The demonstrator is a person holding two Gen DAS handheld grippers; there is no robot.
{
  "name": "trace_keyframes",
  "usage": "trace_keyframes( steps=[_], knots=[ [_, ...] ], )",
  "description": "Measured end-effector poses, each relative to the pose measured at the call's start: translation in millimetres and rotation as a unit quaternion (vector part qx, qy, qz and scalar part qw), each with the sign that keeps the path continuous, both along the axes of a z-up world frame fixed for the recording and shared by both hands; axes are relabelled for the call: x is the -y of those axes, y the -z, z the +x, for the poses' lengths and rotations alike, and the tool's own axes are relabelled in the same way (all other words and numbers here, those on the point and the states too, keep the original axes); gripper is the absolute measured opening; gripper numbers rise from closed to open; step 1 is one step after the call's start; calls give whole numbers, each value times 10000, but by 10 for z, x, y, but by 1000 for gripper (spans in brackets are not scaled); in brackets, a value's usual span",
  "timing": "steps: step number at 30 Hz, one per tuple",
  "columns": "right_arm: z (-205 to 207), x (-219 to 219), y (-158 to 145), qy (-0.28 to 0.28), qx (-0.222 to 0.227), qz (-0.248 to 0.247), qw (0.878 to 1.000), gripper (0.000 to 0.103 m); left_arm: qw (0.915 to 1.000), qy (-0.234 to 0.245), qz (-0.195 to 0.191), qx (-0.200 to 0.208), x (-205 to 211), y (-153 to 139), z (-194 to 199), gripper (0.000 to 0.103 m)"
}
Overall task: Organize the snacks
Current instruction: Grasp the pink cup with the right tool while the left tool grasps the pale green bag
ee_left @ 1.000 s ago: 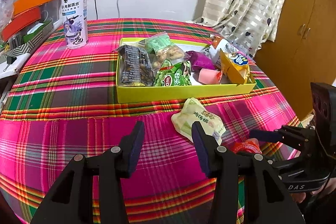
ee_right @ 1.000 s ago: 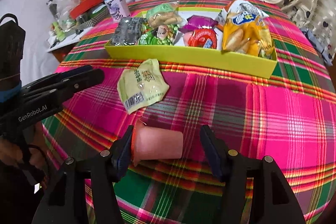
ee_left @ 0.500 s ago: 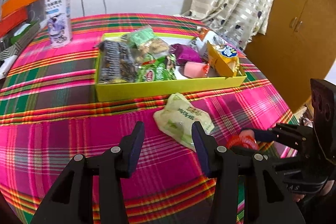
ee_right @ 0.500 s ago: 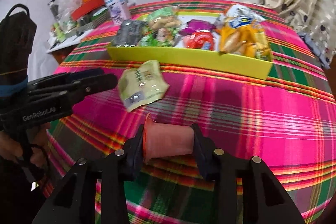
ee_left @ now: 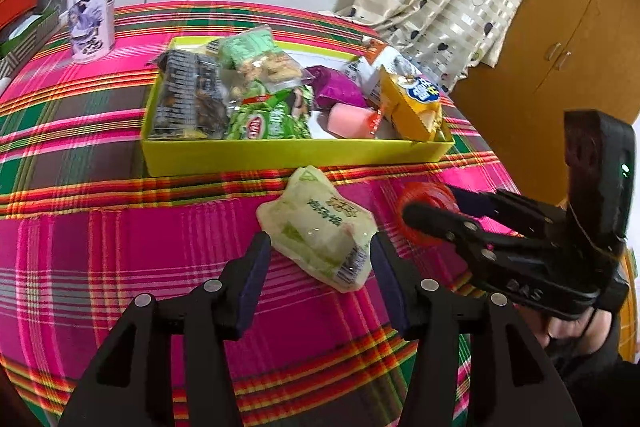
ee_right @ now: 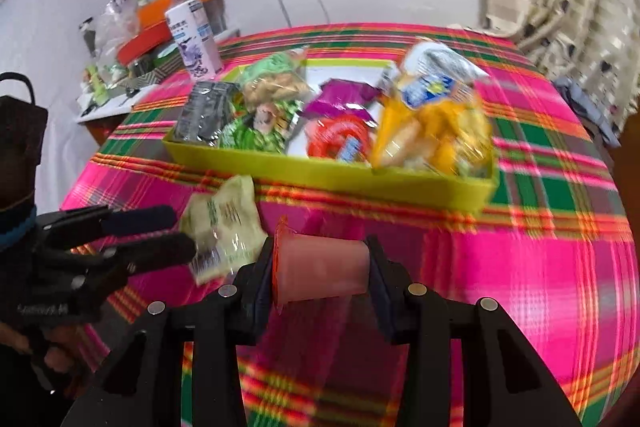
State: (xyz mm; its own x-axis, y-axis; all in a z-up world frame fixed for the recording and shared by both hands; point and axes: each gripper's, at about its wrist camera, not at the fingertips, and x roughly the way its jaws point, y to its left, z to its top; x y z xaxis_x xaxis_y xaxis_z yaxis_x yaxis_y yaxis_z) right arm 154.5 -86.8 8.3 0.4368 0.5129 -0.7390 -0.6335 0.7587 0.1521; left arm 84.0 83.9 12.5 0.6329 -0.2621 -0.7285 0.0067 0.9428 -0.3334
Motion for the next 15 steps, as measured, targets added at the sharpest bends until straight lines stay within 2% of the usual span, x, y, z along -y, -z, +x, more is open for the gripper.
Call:
trace_keyframes(
  steps=[4,11,15],
  knots=[
    [46,-212,37,-285,-17,-100,9995,40,9996,-258,-75,44,-148,-20,-55,53],
    [-205,-387,60,-992,-135,93,9949,40,9988,-470,-109,57,-267,-13,-102,53],
    [-221,-280,40,-779,-85,99,9969,40,9994,-355,-38,-11,-210,35,-38,54]
  ],
)
